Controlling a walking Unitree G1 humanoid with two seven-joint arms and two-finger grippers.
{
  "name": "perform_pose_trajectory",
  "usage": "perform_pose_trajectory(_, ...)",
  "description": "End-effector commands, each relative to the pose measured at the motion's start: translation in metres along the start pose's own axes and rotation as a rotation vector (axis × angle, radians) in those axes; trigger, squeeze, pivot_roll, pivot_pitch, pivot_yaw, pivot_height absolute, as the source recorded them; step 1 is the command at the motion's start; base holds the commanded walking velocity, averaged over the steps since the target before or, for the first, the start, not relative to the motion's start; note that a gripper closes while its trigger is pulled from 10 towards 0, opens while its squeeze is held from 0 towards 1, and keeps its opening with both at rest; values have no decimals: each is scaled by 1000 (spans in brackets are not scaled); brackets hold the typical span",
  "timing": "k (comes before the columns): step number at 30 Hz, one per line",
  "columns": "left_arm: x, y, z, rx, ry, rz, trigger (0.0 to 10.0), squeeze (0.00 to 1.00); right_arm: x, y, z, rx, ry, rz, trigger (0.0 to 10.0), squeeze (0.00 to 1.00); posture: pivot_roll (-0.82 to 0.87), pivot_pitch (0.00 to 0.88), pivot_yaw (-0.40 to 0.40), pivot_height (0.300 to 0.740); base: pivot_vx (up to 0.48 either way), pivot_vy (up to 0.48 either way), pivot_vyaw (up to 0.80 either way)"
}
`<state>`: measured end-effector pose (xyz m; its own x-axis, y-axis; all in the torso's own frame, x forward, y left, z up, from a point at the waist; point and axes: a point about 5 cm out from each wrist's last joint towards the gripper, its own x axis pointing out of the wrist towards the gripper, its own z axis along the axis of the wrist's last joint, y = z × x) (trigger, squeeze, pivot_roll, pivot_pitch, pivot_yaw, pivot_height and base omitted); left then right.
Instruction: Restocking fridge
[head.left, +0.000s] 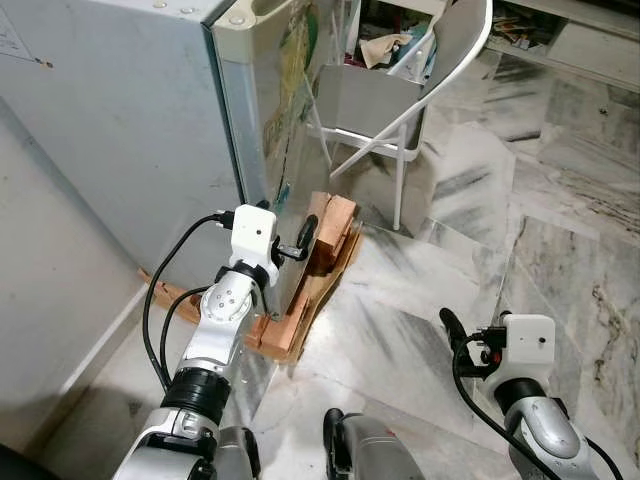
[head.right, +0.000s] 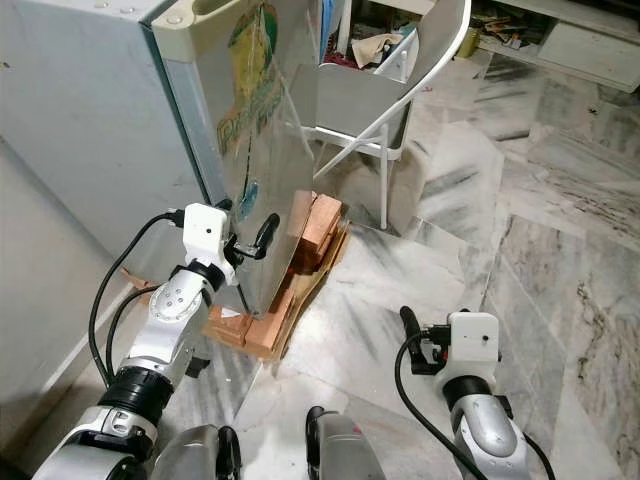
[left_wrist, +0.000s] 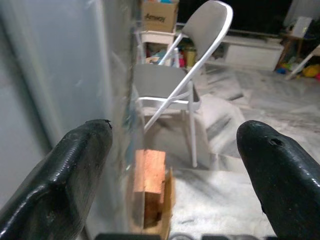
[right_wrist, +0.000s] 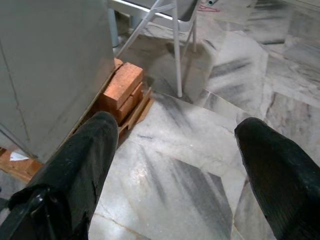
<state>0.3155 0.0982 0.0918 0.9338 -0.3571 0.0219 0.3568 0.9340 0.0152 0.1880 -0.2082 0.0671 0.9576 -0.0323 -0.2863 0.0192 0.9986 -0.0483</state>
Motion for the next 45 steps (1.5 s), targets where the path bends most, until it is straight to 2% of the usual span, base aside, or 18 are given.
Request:
perform_pose_trajectory(1,-10,0,-11,11,43,1,10000,0,-2,0,3,-2,-13,2,10000,0,-82,156,-28,740,0,0,0)
perform_pose_trajectory(3,-15,3,-20,19,74,24,10000,0,-1,0,3,-1,-12,5,10000,0,-76,158,-33,740,0,0,0)
perform_pose_trajectory(5,-15,8,-22,30,93,53,10000,0,0,2,3,-2,-11,14,10000,0,-75,158,-36,740,0,0,0)
perform_pose_trajectory(13,-3,12,-11,25,57,53,10000,0,3,4,5,-12,-21,29,10000,0,-80,151,-36,740,0,0,0)
perform_pose_trajectory(19,5,12,-5,32,42,50,10000,0,3,6,8,-18,-34,30,10000,0,-85,153,-34,740,0,0,0)
perform_pose_trajectory(23,12,6,2,8,15,14,10000,0,2,8,12,-19,-40,29,10000,0,-91,154,-30,740,0,0,0)
perform_pose_trajectory(28,16,1,5,25,2,2,10000,0,1,11,16,-18,-46,34,10000,0,-83,152,-29,740,0,0,0)
perform_pose_trajectory(32,25,0,13,18,-16,-3,10000,0,1,12,17,-17,-48,39,10000,0,-82,150,-30,740,0,0,0)
perform_pose_trajectory(36,43,-26,38,11,-92,-109,10000,0,-2,9,5,-76,46,41,10000,0,-76,148,-35,740,0,0,0)
perform_pose_trajectory(38,47,-46,51,13,-133,-195,10000,0,-3,6,-5,-87,101,43,10000,0,-76,146,-37,740,0,0,0)
perform_pose_trajectory(39,50,-62,62,11,-159,-247,10000,0,-4,4,-11,-99,137,45,10000,0,-78,147,-36,740,0,0,0)
perform_pose_trajectory(40,51,-92,85,-10,-221,-358,10000,0,-6,2,-19,-106,179,53,10000,0,-76,146,-36,740,0,0,0)
perform_pose_trajectory(44,37,-151,129,-53,-367,-640,10000,0,-5,-1,-26,-105,193,59,10000,0,-76,144,-36,740,0,0,0)
perform_pose_trajectory(45,33,-161,137,-70,-389,-687,10000,0,-4,-1,-28,-106,195,60,10000,0,-77,140,-35,740,0,0,0)
